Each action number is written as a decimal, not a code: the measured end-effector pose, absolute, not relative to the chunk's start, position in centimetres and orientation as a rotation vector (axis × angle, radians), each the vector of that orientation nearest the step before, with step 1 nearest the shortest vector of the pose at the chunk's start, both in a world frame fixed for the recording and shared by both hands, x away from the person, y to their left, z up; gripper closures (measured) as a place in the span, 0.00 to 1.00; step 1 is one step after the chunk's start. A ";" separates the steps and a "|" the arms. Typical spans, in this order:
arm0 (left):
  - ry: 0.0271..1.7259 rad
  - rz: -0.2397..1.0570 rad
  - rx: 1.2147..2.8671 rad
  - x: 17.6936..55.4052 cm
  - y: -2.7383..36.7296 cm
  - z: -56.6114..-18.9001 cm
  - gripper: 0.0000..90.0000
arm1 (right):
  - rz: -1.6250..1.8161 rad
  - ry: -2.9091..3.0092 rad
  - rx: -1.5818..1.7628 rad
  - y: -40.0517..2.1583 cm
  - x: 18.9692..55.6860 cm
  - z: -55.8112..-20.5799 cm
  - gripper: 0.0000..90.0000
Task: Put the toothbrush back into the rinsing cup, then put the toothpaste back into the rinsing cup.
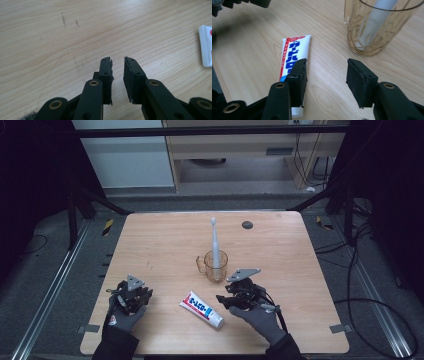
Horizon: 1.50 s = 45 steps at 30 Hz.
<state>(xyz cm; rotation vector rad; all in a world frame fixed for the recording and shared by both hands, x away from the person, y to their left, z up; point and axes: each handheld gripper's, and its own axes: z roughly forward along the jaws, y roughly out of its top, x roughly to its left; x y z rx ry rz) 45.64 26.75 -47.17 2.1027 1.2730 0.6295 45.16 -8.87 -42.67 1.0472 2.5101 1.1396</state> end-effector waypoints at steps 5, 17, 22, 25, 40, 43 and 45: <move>1.291 0.645 2.082 45.9 27.3 -47.2 0.80 | 1.123 2.548 1.013 -7.8 45.2 -42.5 0.53; 1.326 0.658 2.063 46.4 28.6 -47.4 0.75 | 1.067 2.613 0.970 -5.6 45.1 -42.5 0.49; 1.325 0.663 2.057 46.4 28.7 -47.4 0.74 | 1.043 2.634 0.966 -5.1 45.0 -42.8 0.47; 1.327 0.668 2.054 46.4 28.8 -47.4 0.73 | 1.011 2.652 0.956 -4.6 45.0 -43.1 0.45; 1.324 0.668 2.057 46.5 28.8 -47.3 0.72 | 0.908 2.712 0.922 -2.4 45.4 -44.1 0.42; 1.324 0.668 2.057 46.5 28.9 -47.3 0.72 | 0.881 2.721 0.924 -2.1 45.5 -44.4 0.42; 1.324 0.667 2.058 46.5 28.9 -47.3 0.72 | 0.886 2.722 0.921 -2.0 45.6 -44.4 0.42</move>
